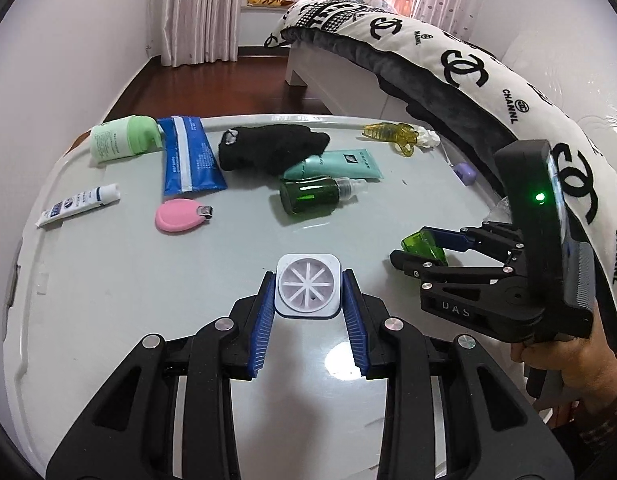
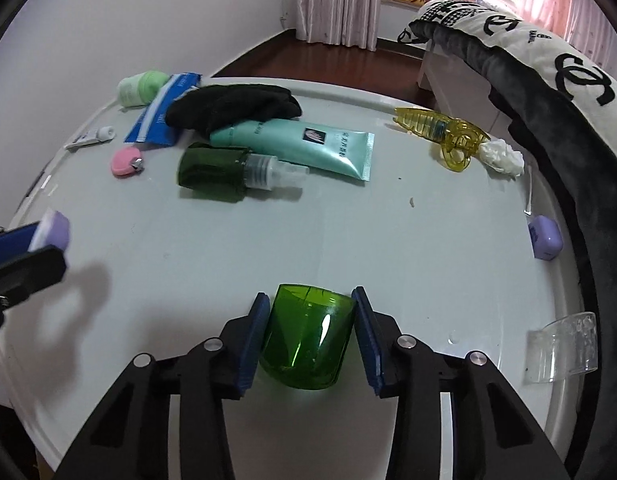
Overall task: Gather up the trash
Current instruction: 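Carry the cup and case over the cardboard box and open both tools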
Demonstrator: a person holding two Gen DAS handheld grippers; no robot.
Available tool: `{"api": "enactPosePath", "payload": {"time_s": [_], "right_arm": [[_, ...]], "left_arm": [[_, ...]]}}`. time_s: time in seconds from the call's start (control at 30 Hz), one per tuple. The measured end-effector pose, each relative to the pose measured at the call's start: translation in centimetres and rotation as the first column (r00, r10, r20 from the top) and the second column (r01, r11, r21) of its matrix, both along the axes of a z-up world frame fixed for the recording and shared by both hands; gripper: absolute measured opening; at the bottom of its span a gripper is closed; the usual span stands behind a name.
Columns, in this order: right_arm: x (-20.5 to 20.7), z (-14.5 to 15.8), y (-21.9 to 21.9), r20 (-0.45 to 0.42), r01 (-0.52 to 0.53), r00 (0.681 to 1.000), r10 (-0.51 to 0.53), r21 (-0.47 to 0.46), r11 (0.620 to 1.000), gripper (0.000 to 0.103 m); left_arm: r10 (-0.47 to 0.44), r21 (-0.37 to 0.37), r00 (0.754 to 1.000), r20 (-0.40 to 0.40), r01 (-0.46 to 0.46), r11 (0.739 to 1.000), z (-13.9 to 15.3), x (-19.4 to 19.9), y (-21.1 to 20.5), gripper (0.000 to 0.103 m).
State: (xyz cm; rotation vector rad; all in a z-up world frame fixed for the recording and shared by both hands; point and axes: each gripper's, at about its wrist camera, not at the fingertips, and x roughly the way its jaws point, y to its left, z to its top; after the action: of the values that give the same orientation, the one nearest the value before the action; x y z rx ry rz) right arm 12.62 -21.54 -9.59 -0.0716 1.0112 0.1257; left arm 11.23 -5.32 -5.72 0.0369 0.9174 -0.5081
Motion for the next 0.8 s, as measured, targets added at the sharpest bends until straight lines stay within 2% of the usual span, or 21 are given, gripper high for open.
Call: {"api": "enactPosePath", "payload": {"time_s": [0.17,0.3,0.4,0.47,0.53,0.63,0.73,0.8], "right_arm": [[-1.0,2.6,0.6,0.046,-0.031,0.998,0.030,0.005,1.000,0.041],[-3.7,6.0,0.8,0.093,-0.061,0.994,0.058,0.024,0.998,0.041],[-7.8,8.9,1.5,0.127,-0.091,0.988,0.087,0.025,0.996,0.041],[-11.3,9.6,1.8,0.119,-0.108,0.988,0.101,0.056,0.993,0.041],[-15.9,9.2,2.3,0.084,-0.129,0.989,0.123,0.071,0.989,0.041],[-21.8,7.0,3.1,-0.004,-0.148,0.989,0.149,0.106,0.983,0.041],[-26.1,3.9,4.0,-0.105,-0.146,0.982,0.159,0.124,0.982,0.041],[-27.6,1.8,4.5,-0.176,-0.142,0.970,0.167,0.145,0.979,0.042]], "left_arm": [[-0.029,0.007,1.000,0.009,0.029,1.000,0.2,-0.9,-0.8,0.032],[-0.054,0.017,0.998,0.029,0.053,0.998,1.4,-3.1,-0.5,0.032],[-0.053,0.003,0.998,0.034,0.053,0.999,2.5,-6.4,0.8,0.032],[-0.052,0.001,0.998,0.019,0.052,0.999,2.7,-9.2,1.6,0.032],[-0.063,0.015,0.998,0.005,0.062,0.998,2.7,-11.9,2.2,0.032],[-0.085,0.055,0.996,-0.027,0.087,0.995,1.8,-16.7,3.3,0.032],[-0.099,0.084,0.989,-0.108,0.108,0.991,-0.3,-21.0,4.2,0.032],[-0.107,0.091,0.981,-0.160,0.123,0.988,-1.6,-22.7,4.6,0.032]]}}
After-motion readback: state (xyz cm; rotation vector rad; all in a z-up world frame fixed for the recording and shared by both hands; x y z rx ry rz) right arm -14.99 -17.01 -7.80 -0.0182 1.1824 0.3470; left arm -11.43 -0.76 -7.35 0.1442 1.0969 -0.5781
